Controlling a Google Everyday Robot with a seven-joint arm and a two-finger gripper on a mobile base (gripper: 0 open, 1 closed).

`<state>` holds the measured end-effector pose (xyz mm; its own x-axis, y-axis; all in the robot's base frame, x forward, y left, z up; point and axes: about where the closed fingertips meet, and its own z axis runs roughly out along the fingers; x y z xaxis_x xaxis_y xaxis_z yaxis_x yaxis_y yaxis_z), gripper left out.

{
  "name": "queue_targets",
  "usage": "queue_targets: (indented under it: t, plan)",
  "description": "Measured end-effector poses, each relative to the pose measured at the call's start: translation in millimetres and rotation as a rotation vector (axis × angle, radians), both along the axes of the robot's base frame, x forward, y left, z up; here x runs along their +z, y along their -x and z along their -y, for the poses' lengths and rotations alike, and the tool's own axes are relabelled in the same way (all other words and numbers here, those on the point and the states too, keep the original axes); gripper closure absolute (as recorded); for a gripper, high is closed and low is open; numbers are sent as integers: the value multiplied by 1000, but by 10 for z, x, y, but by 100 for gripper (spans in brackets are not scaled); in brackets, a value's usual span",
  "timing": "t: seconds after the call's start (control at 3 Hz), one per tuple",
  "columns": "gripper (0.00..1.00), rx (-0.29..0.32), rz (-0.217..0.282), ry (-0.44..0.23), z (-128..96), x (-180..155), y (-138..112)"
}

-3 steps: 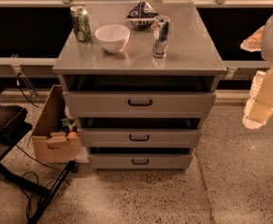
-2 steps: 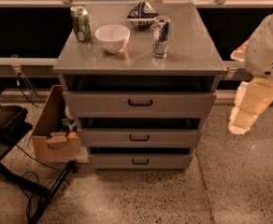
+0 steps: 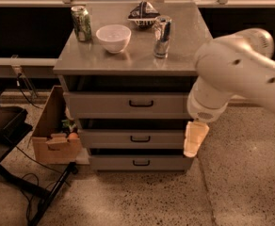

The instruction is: Open middle drawer

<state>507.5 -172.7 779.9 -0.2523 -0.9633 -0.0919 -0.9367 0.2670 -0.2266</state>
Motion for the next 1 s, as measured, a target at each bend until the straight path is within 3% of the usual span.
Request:
queue_targets:
  t: [0.33, 0.67, 1.0]
  plan:
    - [0, -22, -3, 39, -106, -1044, -364]
    - [0, -32, 0, 40, -167, -1561, -522]
    - [0, -36, -6, -8, -276, -2051, -658]
